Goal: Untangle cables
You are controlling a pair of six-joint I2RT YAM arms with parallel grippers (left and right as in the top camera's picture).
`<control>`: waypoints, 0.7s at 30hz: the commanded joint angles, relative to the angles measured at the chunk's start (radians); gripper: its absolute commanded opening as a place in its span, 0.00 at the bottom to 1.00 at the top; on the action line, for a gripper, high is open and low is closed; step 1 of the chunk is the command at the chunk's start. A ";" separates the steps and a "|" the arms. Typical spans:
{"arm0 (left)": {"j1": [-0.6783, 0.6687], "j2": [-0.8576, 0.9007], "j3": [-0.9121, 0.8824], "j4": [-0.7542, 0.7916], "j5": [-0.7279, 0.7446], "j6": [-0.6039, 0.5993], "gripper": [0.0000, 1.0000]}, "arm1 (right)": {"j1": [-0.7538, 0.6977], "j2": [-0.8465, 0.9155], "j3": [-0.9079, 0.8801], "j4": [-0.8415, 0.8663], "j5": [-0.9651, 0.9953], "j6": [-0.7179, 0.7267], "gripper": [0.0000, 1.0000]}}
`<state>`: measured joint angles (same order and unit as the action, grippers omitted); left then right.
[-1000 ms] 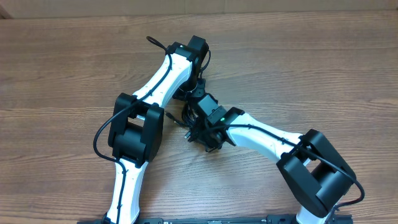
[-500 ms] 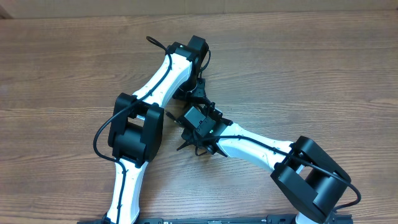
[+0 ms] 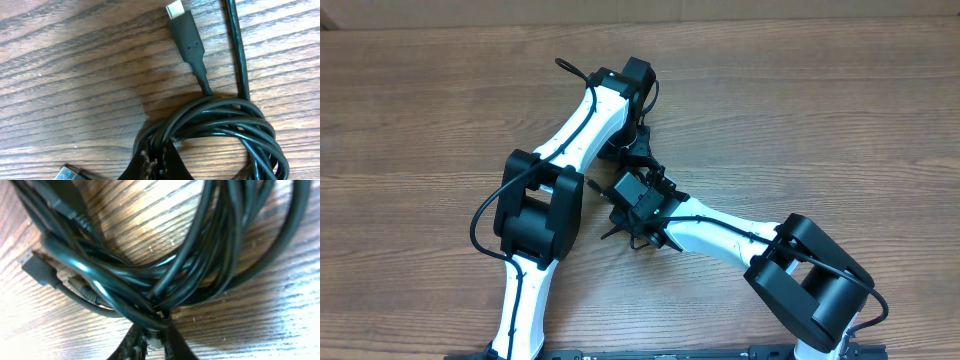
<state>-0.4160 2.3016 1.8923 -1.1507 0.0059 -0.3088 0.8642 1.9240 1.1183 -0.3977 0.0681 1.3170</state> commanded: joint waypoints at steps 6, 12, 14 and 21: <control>0.012 -0.007 0.008 0.006 -0.021 -0.012 0.04 | -0.003 0.017 -0.006 -0.004 0.017 -0.008 0.04; 0.012 -0.007 0.008 0.006 -0.021 -0.009 0.04 | -0.023 -0.039 -0.005 0.002 0.023 -0.107 0.04; 0.012 -0.007 0.008 0.006 -0.021 -0.009 0.04 | -0.035 -0.052 -0.005 0.004 0.047 -0.148 0.04; 0.011 -0.007 0.008 0.006 -0.021 -0.003 0.04 | -0.088 -0.052 -0.005 0.016 0.058 -0.147 0.04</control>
<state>-0.4160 2.3016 1.8923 -1.1339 0.0025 -0.3092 0.8196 1.9129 1.1179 -0.4000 0.0814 1.1873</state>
